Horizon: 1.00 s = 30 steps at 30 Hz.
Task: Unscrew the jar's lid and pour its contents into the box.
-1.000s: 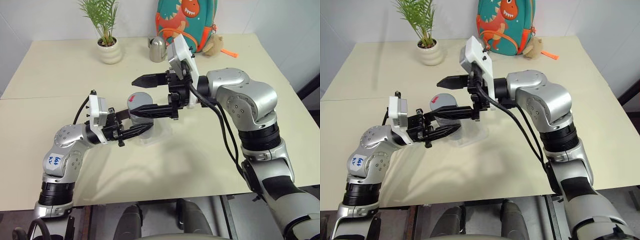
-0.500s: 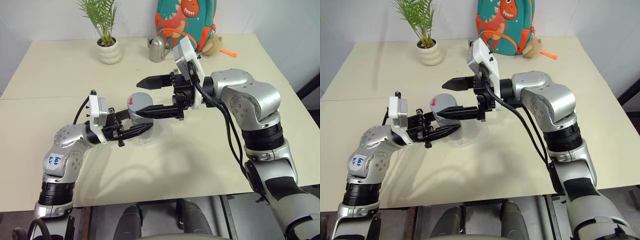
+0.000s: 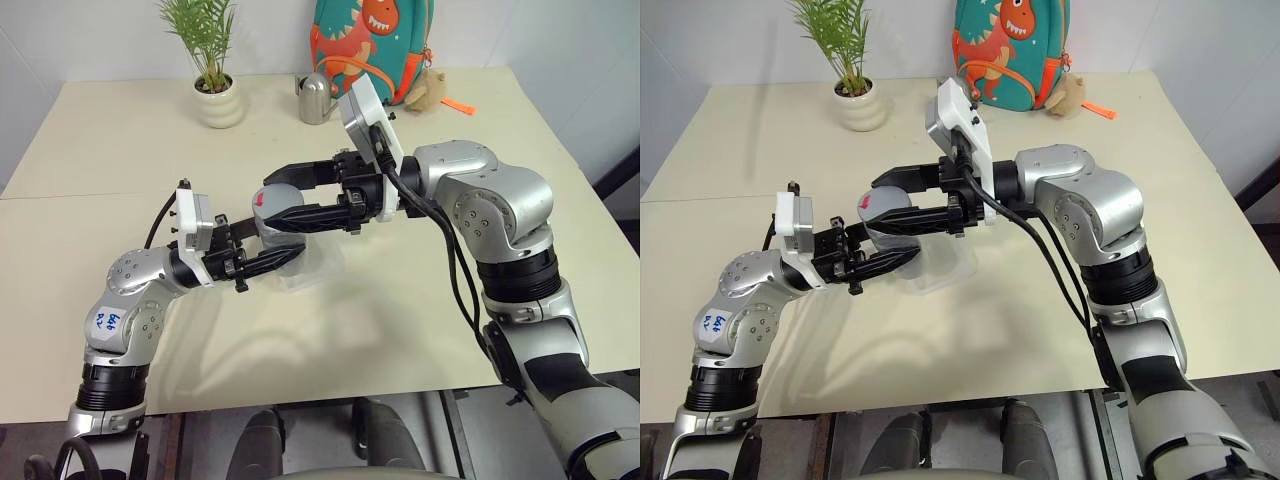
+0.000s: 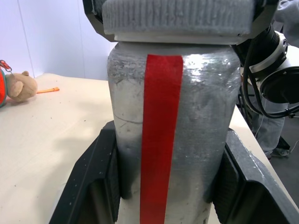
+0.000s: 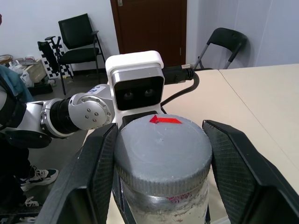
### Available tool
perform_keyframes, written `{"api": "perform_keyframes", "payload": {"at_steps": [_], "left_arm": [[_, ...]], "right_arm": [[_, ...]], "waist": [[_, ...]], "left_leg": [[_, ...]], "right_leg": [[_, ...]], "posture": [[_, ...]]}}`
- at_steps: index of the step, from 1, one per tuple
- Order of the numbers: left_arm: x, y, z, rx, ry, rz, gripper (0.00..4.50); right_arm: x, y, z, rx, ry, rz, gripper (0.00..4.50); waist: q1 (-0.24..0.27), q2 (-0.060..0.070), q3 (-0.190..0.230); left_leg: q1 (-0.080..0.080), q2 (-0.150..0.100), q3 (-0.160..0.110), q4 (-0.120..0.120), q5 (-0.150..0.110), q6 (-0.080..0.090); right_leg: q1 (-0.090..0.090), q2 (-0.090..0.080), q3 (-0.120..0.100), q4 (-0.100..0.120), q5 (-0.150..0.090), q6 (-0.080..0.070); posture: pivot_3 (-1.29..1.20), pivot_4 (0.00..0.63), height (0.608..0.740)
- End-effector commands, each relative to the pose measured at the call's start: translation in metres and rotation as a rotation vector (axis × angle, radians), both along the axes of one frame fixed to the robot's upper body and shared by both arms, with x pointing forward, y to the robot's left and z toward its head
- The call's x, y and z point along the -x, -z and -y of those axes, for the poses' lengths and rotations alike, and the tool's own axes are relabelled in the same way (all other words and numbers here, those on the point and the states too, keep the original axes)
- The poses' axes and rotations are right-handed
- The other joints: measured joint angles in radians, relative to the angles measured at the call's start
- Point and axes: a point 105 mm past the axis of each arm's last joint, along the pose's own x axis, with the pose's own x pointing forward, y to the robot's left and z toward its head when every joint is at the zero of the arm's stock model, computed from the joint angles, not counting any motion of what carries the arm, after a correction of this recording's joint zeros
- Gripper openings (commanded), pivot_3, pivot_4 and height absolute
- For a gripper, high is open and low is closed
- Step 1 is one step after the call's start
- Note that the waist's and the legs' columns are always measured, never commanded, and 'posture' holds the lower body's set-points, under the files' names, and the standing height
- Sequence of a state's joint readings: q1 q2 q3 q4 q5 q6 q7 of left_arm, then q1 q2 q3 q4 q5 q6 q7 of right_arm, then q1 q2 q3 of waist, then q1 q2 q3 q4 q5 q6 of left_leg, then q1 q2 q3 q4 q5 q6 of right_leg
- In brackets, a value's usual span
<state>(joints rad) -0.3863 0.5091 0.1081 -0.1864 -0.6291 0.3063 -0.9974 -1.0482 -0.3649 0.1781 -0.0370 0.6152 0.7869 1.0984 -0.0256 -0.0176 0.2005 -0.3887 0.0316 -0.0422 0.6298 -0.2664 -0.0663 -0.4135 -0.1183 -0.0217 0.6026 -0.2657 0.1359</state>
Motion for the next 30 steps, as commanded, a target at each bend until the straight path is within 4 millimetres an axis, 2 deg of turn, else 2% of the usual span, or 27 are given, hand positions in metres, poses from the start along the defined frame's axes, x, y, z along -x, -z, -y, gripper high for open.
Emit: {"api": "perform_keyframes", "payload": {"at_steps": [1,5,7,9,15,18,22,25,30], "left_arm": [[0.007,-0.008,0.003,0.001,0.027,0.049,2.04],[0.007,-0.006,0.001,-0.004,0.025,0.043,2.04],[0.008,-0.006,0.000,-0.005,0.023,0.042,2.04],[0.007,-0.006,-0.001,-0.006,0.019,0.041,2.04],[0.002,-0.011,-0.014,-0.005,-0.029,0.043,2.04],[-0.001,-0.012,-0.019,-0.007,-0.044,0.037,2.04],[-0.007,-0.018,-0.022,0.015,-0.058,0.029,2.04],[-0.010,-0.020,-0.021,0.021,-0.053,0.027,2.04],[-0.009,-0.022,-0.021,0.029,-0.035,0.011,2.04]], "right_arm": [[0.012,-0.029,0.006,-0.155,-0.047,-0.015,2.54],[0.017,-0.052,0.026,-0.314,-0.076,-0.117,2.54],[0.012,-0.053,0.036,-0.339,-0.026,-0.134,2.54],[0.002,-0.044,0.047,-0.322,0.068,-0.112,2.54],[-0.048,0.024,0.104,-0.173,0.498,0.021,2.54],[-0.068,0.056,0.131,-0.180,0.650,0.018,2.54],[-0.085,0.102,0.155,-0.111,0.790,0.060,2.54],[-0.094,0.124,0.169,-0.137,0.884,0.015,2.54],[-0.097,0.136,0.179,-0.177,0.945,-0.025,2.54]], "waist": [[0.000,0.000,0.000],[0.002,0.000,0.000],[0.005,0.000,0.000],[0.007,0.000,0.000],[0.022,-0.001,0.000],[0.020,0.000,0.000],[0.021,-0.001,0.000],[0.020,-0.001,0.000],[0.019,0.000,0.000]], "left_leg": [[0.000,0.000,0.000,0.000,0.000,0.000],[0.000,0.000,0.000,0.000,0.000,0.000],[0.000,0.000,0.000,0.000,0.000,0.000],[0.000,0.000,0.000,0.000,0.000,0.000],[0.000,0.000,0.001,0.000,-0.001,0.001],[0.000,0.000,0.001,0.000,-0.001,0.001],[0.001,0.000,0.002,0.000,-0.001,0.001],[0.001,0.000,0.002,0.001,-0.001,0.001],[0.002,0.000,0.003,0.001,0.001,-0.002]], "right_leg": [[0.000,0.000,0.000,0.000,0.000,0.000],[0.000,0.000,0.000,0.000,0.000,0.000],[0.000,0.000,0.000,0.000,0.000,0.000],[0.000,0.000,0.000,0.000,0.000,0.000],[0.000,0.000,0.000,-0.001,0.000,0.000],[0.000,0.000,0.001,-0.001,0.000,0.000],[0.000,0.000,0.001,-0.001,0.000,0.000],[0.000,0.000,0.002,-0.002,0.000,0.000],[0.000,0.000,0.002,0.000,0.000,0.000]], "posture": [[0.00,0.150,0.740],[0.00,0.150,0.740],[0.00,0.150,0.740],[0.00,0.150,0.740],[0.00,0.150,0.740],[0.00,0.150,0.740],[0.00,0.150,0.740],[0.00,0.150,0.740],[0.00,0.150,0.740]]}}
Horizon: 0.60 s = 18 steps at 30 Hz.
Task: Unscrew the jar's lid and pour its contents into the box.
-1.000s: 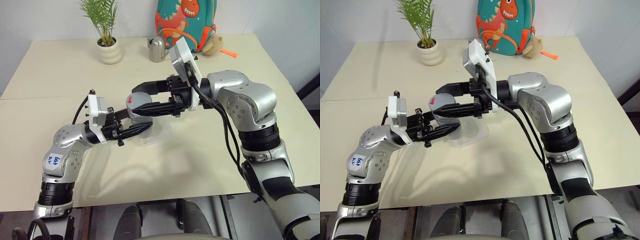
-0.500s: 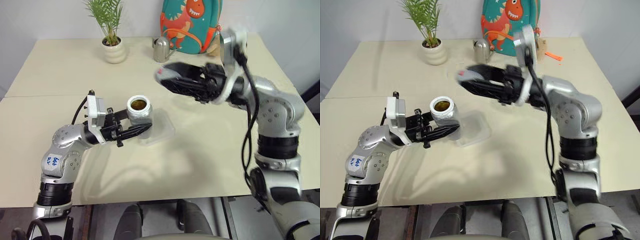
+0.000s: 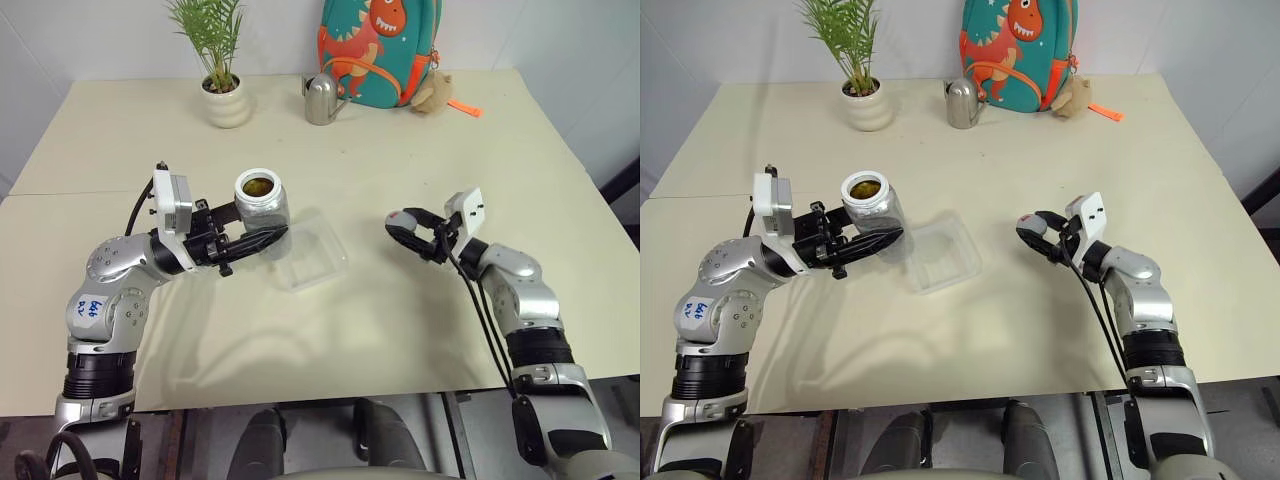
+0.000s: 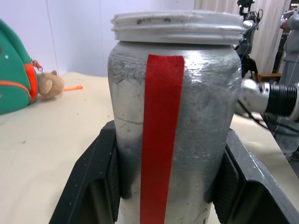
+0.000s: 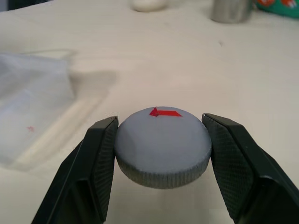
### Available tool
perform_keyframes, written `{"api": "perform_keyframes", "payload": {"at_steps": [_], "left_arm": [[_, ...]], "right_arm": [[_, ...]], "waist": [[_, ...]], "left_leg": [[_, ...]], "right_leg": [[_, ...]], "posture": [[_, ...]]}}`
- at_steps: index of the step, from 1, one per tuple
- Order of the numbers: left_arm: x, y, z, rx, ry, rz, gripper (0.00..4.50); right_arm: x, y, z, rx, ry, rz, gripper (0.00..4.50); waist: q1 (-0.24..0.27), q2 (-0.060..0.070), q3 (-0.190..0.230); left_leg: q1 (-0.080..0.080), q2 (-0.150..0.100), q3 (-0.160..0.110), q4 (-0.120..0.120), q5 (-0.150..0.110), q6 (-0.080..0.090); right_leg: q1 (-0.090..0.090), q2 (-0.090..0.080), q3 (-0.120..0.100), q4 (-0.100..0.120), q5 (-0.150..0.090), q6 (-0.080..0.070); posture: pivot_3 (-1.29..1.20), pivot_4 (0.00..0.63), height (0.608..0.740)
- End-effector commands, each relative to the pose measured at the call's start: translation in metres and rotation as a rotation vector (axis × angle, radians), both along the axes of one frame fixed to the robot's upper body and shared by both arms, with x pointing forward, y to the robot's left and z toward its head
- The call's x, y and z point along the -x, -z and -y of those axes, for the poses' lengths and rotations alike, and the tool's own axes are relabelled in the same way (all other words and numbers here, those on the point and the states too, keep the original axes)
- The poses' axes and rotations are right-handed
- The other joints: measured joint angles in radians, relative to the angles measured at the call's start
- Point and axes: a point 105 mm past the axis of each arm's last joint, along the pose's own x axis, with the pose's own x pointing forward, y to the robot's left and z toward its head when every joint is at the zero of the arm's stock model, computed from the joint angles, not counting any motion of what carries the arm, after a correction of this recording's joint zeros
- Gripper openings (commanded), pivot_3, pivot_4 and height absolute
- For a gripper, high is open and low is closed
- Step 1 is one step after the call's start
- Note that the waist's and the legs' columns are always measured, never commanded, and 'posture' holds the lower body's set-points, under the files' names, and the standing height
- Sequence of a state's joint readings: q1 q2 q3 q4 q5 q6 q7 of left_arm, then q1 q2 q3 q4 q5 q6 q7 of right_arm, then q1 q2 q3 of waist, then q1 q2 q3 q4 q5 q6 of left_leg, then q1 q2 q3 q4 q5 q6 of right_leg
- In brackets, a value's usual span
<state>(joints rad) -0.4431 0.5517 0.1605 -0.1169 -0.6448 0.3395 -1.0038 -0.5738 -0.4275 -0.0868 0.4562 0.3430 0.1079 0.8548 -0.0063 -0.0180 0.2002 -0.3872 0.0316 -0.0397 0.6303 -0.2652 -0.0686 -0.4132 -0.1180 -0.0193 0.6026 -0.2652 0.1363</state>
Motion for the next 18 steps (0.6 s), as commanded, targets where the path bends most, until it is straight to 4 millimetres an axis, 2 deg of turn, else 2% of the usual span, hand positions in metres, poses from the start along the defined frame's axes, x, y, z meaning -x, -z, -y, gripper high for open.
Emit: {"api": "perform_keyframes", "payload": {"at_steps": [1,5,7,9,11,18], "left_arm": [[0.004,-0.010,-0.002,0.026,0.022,0.016,2.04],[0.002,-0.011,-0.003,0.034,0.022,-0.001,2.04],[0.001,-0.013,-0.004,0.044,0.027,-0.011,2.04],[-0.001,-0.013,-0.005,0.048,0.029,-0.018,2.04],[-0.005,-0.011,-0.007,0.024,0.021,-0.024,2.04],[-0.032,-0.011,-0.017,-0.080,-0.038,-0.054,2.04]], "right_arm": [[-0.001,-0.008,0.014,-0.031,0.054,0.050,2.54],[0.006,-0.001,0.019,-0.050,0.045,0.016,3.93],[0.009,-0.008,0.022,-0.061,0.059,0.044,4.45],[0.012,-0.018,0.025,-0.077,0.065,0.074,4.45],[0.022,-0.027,0.019,-0.029,0.003,0.104,4.45],[0.072,-0.071,-0.020,0.094,-0.297,0.138,4.45]], "waist": [[0.000,0.000,0.000],[0.002,0.000,0.000],[0.003,0.000,0.000],[0.003,0.000,0.000],[0.003,0.000,0.000],[0.004,0.000,0.000]], "left_leg": [[0.000,0.000,0.000,0.000,0.000,0.000],[0.000,0.000,0.000,0.000,0.000,0.000],[0.000,0.000,0.000,0.000,0.000,0.000],[0.000,0.000,0.000,0.000,0.000,0.001],[0.000,0.000,0.000,0.001,0.000,0.000],[0.001,0.000,0.000,0.001,-0.001,0.002]], "right_leg": [[0.000,0.000,0.000,0.000,0.000,0.000],[0.000,0.000,0.000,-0.001,0.000,0.000],[0.001,0.000,0.000,-0.001,0.000,0.000],[0.000,0.000,0.000,-0.001,0.000,0.001],[0.000,0.000,0.000,-0.001,0.001,0.001],[0.001,0.000,0.000,-0.002,0.001,0.000]], "posture": [[0.00,0.150,0.740],[0.00,0.150,0.740],[0.00,0.150,0.740],[0.00,0.150,0.740],[0.00,0.150,0.740],[0.00,0.150,0.740]]}}
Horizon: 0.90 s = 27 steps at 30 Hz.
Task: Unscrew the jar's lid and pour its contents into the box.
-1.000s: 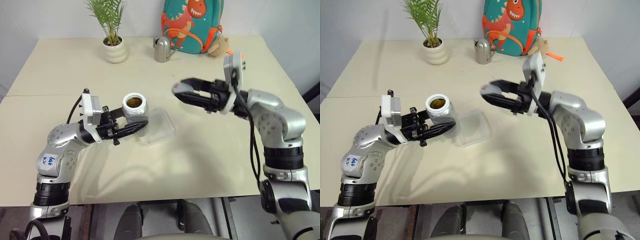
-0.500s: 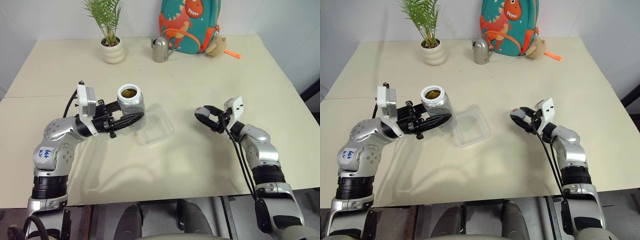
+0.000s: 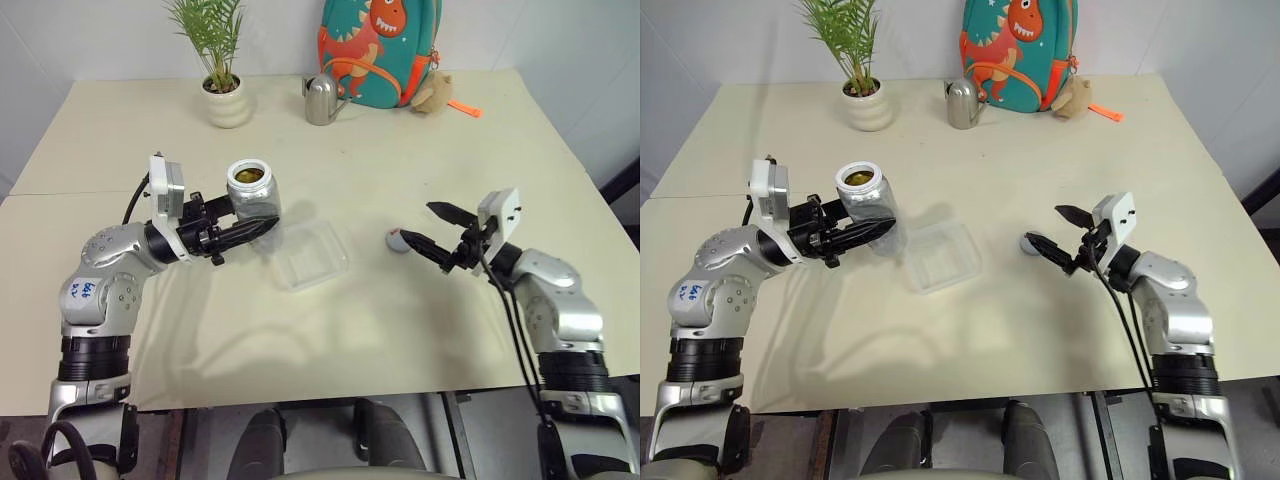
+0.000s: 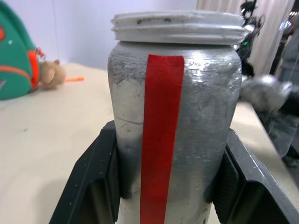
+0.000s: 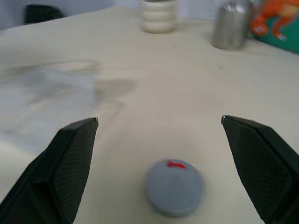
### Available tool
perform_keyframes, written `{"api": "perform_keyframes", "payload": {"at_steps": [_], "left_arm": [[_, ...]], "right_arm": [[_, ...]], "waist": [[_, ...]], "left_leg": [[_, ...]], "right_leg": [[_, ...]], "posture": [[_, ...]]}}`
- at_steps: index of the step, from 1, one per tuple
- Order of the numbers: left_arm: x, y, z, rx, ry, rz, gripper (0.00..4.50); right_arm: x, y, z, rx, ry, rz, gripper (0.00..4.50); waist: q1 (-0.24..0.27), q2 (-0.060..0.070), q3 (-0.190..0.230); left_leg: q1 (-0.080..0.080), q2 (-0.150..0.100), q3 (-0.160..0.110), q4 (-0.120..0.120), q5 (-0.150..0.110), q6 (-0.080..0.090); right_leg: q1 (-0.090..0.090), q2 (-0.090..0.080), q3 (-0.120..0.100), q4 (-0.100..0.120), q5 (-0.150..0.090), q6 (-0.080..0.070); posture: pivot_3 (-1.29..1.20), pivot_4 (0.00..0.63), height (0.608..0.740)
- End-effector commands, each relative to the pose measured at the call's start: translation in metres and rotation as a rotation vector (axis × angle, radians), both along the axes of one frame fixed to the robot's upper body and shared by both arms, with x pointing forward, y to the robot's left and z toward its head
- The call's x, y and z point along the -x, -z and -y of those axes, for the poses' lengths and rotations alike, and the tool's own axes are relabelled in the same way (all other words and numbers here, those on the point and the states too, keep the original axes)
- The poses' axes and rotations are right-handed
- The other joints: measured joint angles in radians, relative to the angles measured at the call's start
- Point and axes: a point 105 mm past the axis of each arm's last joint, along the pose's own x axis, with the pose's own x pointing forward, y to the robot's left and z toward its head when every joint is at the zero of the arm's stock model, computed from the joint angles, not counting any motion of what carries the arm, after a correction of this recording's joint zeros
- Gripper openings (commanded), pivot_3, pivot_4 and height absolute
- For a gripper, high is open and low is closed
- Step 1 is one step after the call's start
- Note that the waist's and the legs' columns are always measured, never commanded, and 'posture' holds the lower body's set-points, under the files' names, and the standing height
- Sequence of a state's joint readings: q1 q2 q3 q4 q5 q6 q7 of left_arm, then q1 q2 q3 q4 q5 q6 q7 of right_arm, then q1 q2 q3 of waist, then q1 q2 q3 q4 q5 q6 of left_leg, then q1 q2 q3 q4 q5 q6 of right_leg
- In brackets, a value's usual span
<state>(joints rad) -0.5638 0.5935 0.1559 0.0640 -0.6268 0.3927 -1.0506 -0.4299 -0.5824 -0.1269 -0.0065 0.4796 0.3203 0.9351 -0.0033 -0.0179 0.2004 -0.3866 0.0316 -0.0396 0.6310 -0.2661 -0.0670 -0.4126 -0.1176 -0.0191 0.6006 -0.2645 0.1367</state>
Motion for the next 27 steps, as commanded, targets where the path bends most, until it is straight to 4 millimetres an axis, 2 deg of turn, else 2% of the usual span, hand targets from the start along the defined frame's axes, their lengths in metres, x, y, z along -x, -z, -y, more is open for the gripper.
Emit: {"api": "perform_keyframes", "payload": {"at_steps": [1,8,16,20,24,27], "left_arm": [[-0.012,-0.006,-0.003,-0.105,-0.022,0.024,2.04],[-0.028,-0.002,-0.002,-0.306,-0.052,0.104,2.04],[-0.036,-0.013,0.011,-0.406,-0.138,0.294,2.04],[-0.045,-0.019,0.010,-0.572,-0.258,0.590,2.04],[-0.056,-0.034,0.011,-0.715,-0.404,0.980,2.04],[-0.058,-0.043,0.020,-0.799,-0.476,1.290,2.04]], "right_arm": [[0.026,-0.024,-0.023,0.049,-0.163,0.035,4.45],[0.044,-0.041,-0.046,0.105,-0.283,0.073,4.45],[0.045,-0.031,-0.046,0.122,-0.284,0.037,4.45],[0.044,-0.026,-0.046,0.124,-0.281,0.024,4.45],[0.044,-0.025,-0.048,0.120,-0.281,0.019,4.45],[0.043,-0.024,-0.050,0.114,-0.285,0.016,4.45]], "waist": [[0.001,0.000,0.000],[0.001,0.000,0.000],[0.003,0.000,0.000],[0.005,0.000,0.000],[0.008,0.000,0.000],[0.009,0.000,0.000]], "left_leg": [[0.000,0.000,0.000,0.000,0.000,0.000],[-0.001,0.000,0.000,0.000,0.000,0.000],[-0.003,0.000,0.000,0.000,0.000,0.000],[-0.003,0.000,0.000,0.000,0.000,0.000],[-0.003,0.000,0.000,0.000,0.000,0.000],[-0.003,0.000,0.001,0.000,0.000,0.000]], "right_leg": [[0.000,0.000,0.000,0.000,0.000,0.000],[0.001,0.000,0.000,-0.003,0.001,0.001],[0.000,0.000,-0.001,-0.003,0.001,0.002],[0.000,0.000,-0.001,-0.004,0.002,0.002],[0.001,0.000,-0.001,-0.007,0.003,0.002],[0.001,0.000,0.000,-0.007,0.004,0.003]], "posture": [[0.00,0.150,0.740],[0.00,0.150,0.740],[0.00,0.150,0.740],[0.00,0.150,0.740],[0.00,0.150,0.740],[0.00,0.150,0.740]]}}
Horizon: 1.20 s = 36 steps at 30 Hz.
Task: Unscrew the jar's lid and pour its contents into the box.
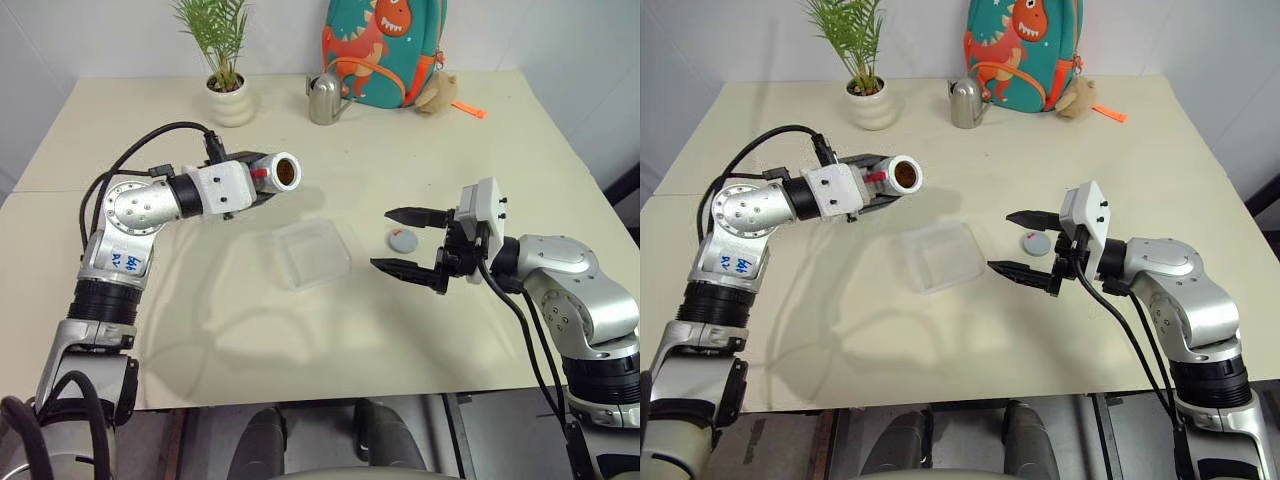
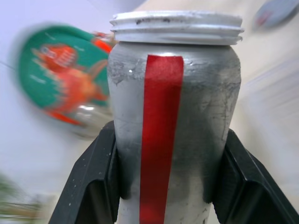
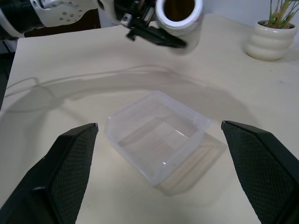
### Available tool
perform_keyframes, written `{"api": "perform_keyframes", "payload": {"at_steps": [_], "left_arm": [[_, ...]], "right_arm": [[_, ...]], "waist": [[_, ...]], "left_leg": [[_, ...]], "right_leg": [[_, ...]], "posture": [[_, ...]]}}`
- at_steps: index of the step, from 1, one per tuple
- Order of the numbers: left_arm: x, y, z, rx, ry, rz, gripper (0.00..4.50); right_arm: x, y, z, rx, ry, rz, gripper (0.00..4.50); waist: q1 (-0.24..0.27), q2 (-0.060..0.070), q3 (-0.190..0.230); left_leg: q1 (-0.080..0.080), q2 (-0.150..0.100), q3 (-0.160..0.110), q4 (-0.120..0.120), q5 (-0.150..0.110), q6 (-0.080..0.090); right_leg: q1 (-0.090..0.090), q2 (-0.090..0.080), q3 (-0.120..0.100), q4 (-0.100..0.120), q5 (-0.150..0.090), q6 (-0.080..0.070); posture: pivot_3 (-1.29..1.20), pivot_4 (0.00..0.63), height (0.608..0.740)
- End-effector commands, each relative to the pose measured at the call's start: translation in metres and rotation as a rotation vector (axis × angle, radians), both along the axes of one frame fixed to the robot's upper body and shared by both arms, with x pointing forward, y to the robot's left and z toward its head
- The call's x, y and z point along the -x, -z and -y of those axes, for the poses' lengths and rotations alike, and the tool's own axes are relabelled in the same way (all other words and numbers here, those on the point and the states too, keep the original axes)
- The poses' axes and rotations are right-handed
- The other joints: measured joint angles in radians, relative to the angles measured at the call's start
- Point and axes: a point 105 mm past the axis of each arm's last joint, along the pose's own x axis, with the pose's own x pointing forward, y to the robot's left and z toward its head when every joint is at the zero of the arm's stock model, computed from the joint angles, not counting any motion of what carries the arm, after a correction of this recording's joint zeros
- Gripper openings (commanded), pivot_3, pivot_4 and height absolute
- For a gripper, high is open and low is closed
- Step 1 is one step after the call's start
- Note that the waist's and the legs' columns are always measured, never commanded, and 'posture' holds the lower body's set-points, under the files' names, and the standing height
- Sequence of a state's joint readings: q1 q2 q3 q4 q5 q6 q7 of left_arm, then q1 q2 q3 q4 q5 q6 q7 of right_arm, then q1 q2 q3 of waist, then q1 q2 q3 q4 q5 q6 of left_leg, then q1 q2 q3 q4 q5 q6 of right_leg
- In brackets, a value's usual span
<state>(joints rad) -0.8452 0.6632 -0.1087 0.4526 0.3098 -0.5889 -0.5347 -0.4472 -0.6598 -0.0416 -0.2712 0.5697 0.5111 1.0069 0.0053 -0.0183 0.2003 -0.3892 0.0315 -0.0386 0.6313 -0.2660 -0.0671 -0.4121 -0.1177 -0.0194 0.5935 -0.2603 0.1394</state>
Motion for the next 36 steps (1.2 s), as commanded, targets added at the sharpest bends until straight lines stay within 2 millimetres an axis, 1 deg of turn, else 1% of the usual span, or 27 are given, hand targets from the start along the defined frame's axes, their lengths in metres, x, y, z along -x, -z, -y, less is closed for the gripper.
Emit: {"api": "perform_keyframes", "payload": {"at_steps": [1,5,9,11,14,17,19,22,25,26,31,36], "left_arm": [[0.006,-0.019,0.013,-0.184,0.028,0.400,2.04],[0.007,-0.009,0.024,-0.336,0.086,0.669,2.04],[0.005,-0.014,0.030,-0.419,0.148,0.925,2.04],[0.003,-0.014,0.032,-0.451,0.179,0.997,2.04],[0.006,-0.012,0.038,-0.473,0.242,1.111,2.04],[0.008,-0.007,0.041,-0.483,0.302,1.130,2.04],[0.011,-0.005,0.043,-0.501,0.328,1.206,2.04],[0.009,0.001,0.042,-0.529,0.352,1.209,2.04],[0.007,0.000,0.042,-0.531,0.358,1.222,2.04],[0.008,-0.001,0.043,-0.527,0.351,1.268,2.04],[0.005,0.001,0.042,-0.540,0.338,1.249,2.04],[0.013,0.006,0.038,-0.523,0.386,1.212,2.04]], "right_arm": [[0.003,-0.005,-0.006,-0.006,-0.019,0.024,4.45],[0.002,-0.003,-0.009,-0.015,-0.022,0.018,4.45],[0.001,-0.004,-0.011,-0.028,-0.022,0.018,4.45],[0.001,-0.004,-0.012,-0.037,-0.020,0.018,4.45],[0.001,-0.005,-0.013,-0.048,-0.017,0.017,4.45],[0.002,-0.004,-0.015,-0.059,-0.011,0.013,4.45],[0.002,-0.003,-0.015,-0.063,-0.006,0.010,4.45],[0.002,-0.003,-0.015,-0.069,-0.004,0.008,4.45],[0.001,-0.003,-0.016,-0.071,-0.003,0.008,4.45],[0.001,-0.003,-0.016,-0.074,-0.003,0.008,4.45],[0.002,-0.003,-0.016,-0.081,-0.001,0.006,4.45],[0.001,-0.003,-0.016,-0.084,0.003,0.004,4.45]], "waist": [[0.001,0.000,0.000],[0.005,0.000,0.000],[0.018,0.000,0.000],[0.020,0.000,0.000],[0.022,0.000,0.000],[0.021,0.000,0.000],[0.021,0.000,0.000],[0.020,0.000,0.000],[0.020,0.000,0.000],[0.020,0.000,0.000],[0.020,0.000,0.000],[0.019,0.000,0.000]], "left_leg": [[0.000,0.000,0.000,0.000,0.000,0.000],[0.000,0.000,0.004,-0.001,0.001,-0.001],[-0.001,0.000,0.006,-0.001,0.000,0.000],[-0.001,0.000,0.006,-0.001,0.000,0.000],[-0.001,0.000,0.006,-0.001,-0.001,0.002],[-0.001,0.000,0.007,-0.001,-0.001,0.002],[-0.001,0.000,0.007,-0.001,-0.001,0.001],[-0.001,0.000,0.007,-0.001,-0.001,0.001],[-0.001,0.000,0.007,-0.001,-0.001,0.001],[-0.001,0.000,0.007,0.000,-0.001,0.001],[-0.001,0.000,0.007,0.000,0.000,-0.001],[-0.001,0.000,0.008,0.000,0.000,-0.001]], "right_leg": [[0.000,0.000,0.000,0.001,0.001,0.001],[0.000,0.000,0.003,-0.001,0.002,0.003],[-0.001,0.000,0.004,-0.002,0.002,0.004],[-0.001,0.000,0.004,-0.002,0.002,0.004],[-0.001,0.000,0.004,-0.002,0.002,0.004],[-0.001,0.000,0.004,-0.002,0.002,0.004],[-0.001,0.000,0.004,-0.002,0.002,0.004],[-0.002,0.000,0.004,-0.001,0.002,0.004],[-0.002,0.000,0.005,-0.001,0.002,0.004],[-0.002,0.000,0.005,-0.001,0.002,0.004],[-0.002,0.000,0.005,-0.001,0.002,0.004],[-0.002,0.000,0.005,-0.001,0.002,0.004]], "posture": [[0.00,0.150,0.740],[0.00,0.150,0.740],[0.00,0.150,0.740],[0.00,0.150,0.740],[0.00,0.150,0.740],[0.00,0.150,0.740],[0.00,0.150,0.740],[0.00,0.150,0.740],[0.00,0.150,0.740],[0.00,0.150,0.740],[0.00,0.150,0.740],[0.00,0.150,0.740]]}}
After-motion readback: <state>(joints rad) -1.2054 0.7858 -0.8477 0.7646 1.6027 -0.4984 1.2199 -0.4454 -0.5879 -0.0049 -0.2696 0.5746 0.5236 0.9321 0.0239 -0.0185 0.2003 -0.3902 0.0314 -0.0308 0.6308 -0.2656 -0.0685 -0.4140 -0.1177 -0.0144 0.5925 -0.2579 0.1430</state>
